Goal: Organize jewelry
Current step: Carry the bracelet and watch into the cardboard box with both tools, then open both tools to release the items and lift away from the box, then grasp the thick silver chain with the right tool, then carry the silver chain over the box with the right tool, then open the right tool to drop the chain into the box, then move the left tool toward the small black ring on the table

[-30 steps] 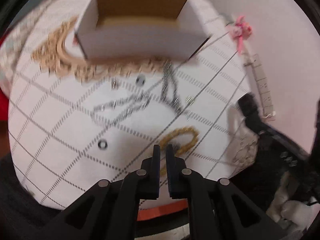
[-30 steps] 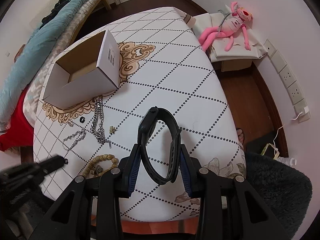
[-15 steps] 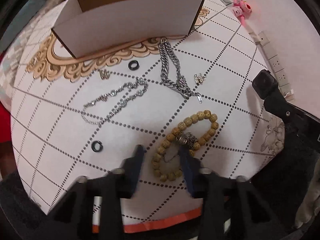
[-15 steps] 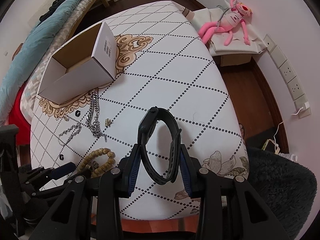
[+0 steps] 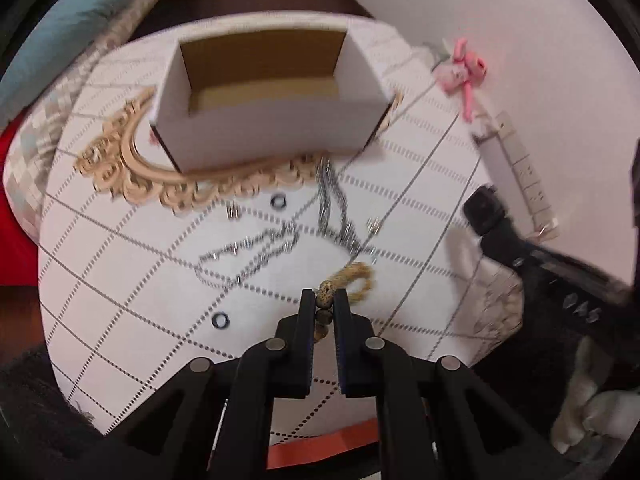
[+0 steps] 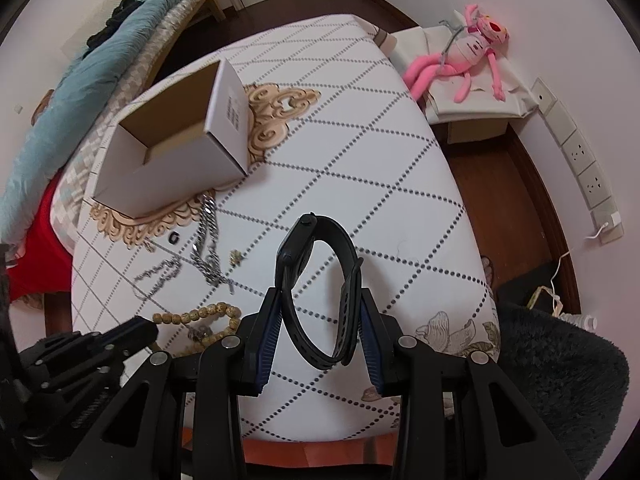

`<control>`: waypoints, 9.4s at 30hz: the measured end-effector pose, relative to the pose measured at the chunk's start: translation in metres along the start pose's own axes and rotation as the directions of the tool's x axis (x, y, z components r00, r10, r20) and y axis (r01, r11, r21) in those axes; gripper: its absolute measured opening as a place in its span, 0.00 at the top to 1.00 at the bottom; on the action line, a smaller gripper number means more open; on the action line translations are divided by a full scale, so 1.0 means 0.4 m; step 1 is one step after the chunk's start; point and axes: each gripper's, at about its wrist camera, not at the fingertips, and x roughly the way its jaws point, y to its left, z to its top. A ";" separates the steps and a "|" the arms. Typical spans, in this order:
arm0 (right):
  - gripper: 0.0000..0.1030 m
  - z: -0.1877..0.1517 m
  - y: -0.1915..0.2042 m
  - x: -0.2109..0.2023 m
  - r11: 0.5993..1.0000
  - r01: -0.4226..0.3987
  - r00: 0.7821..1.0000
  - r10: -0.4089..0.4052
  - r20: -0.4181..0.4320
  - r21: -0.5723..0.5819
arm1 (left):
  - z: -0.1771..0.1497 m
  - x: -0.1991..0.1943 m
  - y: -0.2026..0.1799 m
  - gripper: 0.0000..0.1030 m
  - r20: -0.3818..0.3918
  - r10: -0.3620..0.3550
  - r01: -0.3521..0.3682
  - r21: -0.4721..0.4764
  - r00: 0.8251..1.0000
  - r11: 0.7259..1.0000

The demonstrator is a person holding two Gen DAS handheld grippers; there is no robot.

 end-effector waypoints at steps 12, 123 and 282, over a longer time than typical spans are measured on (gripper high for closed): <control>0.62 0.177 0.124 -0.075 0.989 -0.135 0.988 0.139 0.069 -0.061 | 0.226 -0.219 0.044 0.94 0.228 -0.063 0.073 -0.033 0.972 0.997; 0.90 -0.022 0.180 0.105 0.990 -0.072 0.985 0.090 0.148 -0.123 | -0.065 0.054 0.261 0.04 0.060 0.216 -0.203 -0.172 0.975 0.964; 0.17 0.023 0.114 -0.003 0.994 0.078 0.988 -0.067 0.137 -0.076 | -0.058 0.004 0.175 0.01 0.086 0.307 -0.289 -0.176 0.948 0.941</control>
